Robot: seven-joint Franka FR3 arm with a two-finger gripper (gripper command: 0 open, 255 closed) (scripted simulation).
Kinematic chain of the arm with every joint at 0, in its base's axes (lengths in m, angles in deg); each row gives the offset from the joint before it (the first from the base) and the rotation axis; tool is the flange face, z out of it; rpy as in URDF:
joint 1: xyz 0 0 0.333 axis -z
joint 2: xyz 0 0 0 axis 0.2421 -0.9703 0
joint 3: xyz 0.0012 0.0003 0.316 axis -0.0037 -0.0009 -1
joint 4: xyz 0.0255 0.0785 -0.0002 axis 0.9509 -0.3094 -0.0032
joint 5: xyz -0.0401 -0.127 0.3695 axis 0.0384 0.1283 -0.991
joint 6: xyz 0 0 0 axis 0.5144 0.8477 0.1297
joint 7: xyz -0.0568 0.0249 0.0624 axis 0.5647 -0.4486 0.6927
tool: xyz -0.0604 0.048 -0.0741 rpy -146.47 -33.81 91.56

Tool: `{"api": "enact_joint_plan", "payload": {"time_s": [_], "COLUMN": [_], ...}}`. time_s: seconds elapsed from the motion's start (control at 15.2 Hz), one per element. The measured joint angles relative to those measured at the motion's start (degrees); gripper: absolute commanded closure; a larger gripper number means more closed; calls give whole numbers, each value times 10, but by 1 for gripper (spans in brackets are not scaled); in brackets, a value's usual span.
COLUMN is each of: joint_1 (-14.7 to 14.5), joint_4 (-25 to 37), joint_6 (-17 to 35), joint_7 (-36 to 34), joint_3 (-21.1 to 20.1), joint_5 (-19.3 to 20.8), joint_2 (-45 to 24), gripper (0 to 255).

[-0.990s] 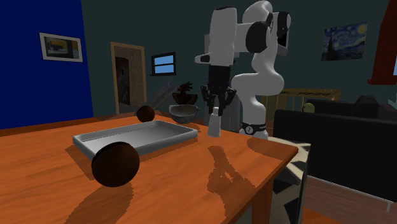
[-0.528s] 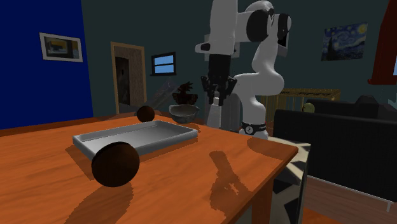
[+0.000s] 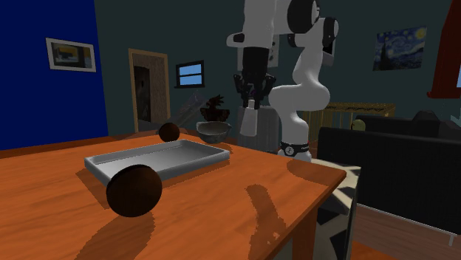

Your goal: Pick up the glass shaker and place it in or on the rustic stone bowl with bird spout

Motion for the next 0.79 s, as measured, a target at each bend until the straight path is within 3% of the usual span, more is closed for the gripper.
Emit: {"api": "enact_joint_plan", "payload": {"time_s": [0.79], "joint_1": [2], "joint_4": [80], "joint_6": [-86], "joint_7": [14], "joint_3": [4], "joint_5": [1], "joint_2": [7], "gripper": [255]}}
